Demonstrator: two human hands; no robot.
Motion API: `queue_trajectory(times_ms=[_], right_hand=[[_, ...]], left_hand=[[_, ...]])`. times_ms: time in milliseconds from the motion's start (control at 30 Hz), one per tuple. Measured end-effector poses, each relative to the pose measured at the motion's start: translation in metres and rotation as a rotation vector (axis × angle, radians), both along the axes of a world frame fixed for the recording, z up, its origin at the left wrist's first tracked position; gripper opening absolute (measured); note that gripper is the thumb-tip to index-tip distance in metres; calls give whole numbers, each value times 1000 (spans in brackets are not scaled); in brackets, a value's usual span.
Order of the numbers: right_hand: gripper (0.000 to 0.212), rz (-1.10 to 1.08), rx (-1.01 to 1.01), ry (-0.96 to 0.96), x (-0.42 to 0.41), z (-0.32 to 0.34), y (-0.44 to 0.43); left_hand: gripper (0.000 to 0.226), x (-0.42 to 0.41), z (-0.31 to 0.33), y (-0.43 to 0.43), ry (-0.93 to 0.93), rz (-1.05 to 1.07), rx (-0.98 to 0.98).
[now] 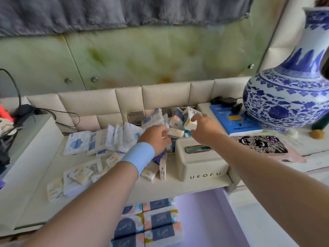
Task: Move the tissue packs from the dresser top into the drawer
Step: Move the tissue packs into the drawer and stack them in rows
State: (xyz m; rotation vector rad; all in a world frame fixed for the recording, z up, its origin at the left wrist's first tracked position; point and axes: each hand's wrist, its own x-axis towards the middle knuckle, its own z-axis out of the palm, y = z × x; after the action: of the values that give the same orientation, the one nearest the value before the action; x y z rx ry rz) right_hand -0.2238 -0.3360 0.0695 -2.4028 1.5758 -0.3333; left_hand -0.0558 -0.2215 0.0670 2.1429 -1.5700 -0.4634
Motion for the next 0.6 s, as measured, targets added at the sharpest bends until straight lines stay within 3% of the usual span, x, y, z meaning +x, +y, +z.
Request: queue_trajectory(times_ms=[167,333,500,600], right_hand=[[87,58,-64,174,26,-20,-48],[75,93,-68,286,38,-38,-72],[59,73,-111,116,27,-44,-85],[48,-9,-37,-134,14,-32,-94]], left_hand=[[41,10,-14,-65,-161,-29,3],[46,8,-18,-117,-116,22,-21],[51,0,-25,-157,-47,40,167],[52,-3,-27,-171,44,148,234]])
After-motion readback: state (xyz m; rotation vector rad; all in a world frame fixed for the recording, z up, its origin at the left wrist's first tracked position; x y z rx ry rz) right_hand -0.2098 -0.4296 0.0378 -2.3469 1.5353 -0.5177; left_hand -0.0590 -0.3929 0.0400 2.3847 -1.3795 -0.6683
